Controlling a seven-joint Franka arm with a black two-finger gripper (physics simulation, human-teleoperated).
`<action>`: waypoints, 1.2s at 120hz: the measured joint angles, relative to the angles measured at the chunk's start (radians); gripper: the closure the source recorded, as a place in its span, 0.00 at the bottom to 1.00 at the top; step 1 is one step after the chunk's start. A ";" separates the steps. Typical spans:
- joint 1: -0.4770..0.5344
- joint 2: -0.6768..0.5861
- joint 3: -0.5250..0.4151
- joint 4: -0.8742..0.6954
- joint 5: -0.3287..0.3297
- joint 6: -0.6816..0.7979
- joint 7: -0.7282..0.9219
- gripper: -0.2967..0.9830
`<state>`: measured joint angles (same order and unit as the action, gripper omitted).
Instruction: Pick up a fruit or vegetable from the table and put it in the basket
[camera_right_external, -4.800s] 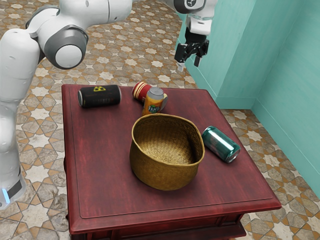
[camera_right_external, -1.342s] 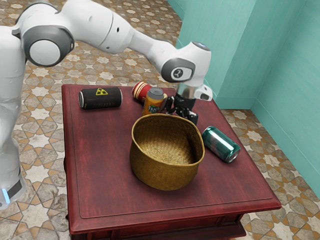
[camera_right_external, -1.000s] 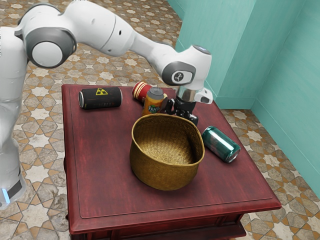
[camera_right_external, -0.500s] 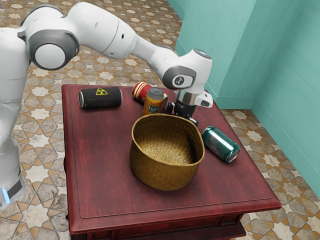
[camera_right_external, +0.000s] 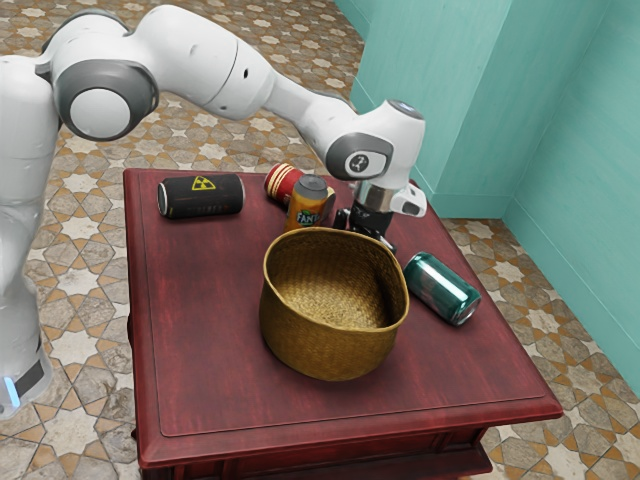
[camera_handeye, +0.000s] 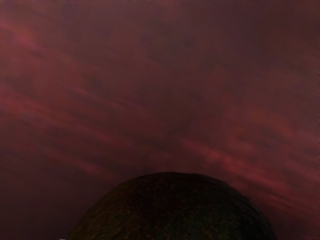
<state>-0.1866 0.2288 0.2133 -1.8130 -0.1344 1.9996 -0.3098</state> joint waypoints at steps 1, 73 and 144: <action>0.000 0.000 0.000 0.000 0.000 0.000 0.000 0.43; 0.011 -0.151 0.009 0.037 0.005 -0.051 0.011 0.47; -0.188 -0.313 -0.006 0.080 0.004 -0.179 0.007 0.47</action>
<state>-0.3745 -0.0842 0.2075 -1.7335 -0.1299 1.8206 -0.3024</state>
